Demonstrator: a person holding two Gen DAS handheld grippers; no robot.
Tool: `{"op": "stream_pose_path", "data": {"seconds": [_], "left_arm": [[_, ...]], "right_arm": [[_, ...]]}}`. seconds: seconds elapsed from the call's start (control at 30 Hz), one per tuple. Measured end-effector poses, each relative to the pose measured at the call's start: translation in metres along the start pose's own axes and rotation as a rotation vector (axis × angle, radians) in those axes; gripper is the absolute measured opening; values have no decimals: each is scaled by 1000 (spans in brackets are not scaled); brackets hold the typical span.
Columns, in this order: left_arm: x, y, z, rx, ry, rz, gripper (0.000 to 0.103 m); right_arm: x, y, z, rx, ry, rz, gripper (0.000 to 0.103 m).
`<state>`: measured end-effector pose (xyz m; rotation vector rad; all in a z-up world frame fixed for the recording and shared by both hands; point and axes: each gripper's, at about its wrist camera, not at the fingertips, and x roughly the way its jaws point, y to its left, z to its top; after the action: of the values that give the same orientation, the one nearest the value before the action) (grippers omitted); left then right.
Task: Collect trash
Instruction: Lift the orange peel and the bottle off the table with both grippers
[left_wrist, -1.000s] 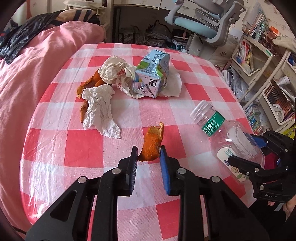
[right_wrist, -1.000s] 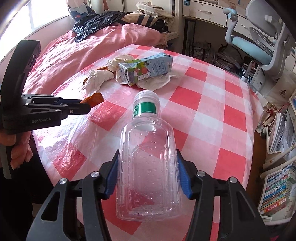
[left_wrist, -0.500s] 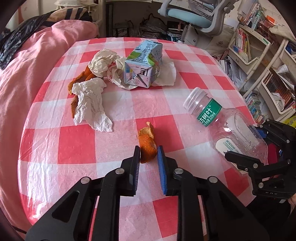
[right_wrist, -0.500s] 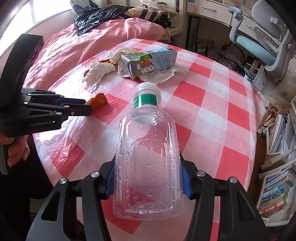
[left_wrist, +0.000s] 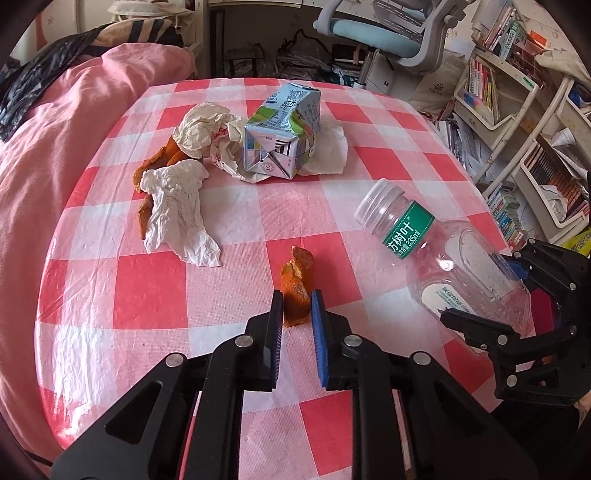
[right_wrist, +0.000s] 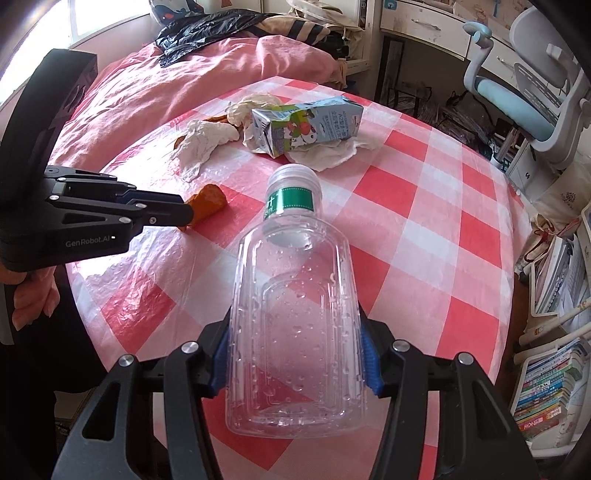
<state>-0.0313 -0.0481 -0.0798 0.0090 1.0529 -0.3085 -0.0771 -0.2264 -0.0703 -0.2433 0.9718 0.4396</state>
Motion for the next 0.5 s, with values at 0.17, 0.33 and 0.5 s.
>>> {"op": "stream_pose_path", "data": {"seconds": [0.17, 0.33, 0.5], "left_arm": [[8, -1, -3, 4, 35, 11, 24], [3, -2, -3, 13, 13, 1, 16], [-3, 2, 1, -8, -18, 5, 16]], "right_arm": [[1, 1, 0, -2, 5, -2, 55], [1, 4, 0, -15, 2, -10, 55], [2, 6, 0, -24, 0, -9, 55]]}}
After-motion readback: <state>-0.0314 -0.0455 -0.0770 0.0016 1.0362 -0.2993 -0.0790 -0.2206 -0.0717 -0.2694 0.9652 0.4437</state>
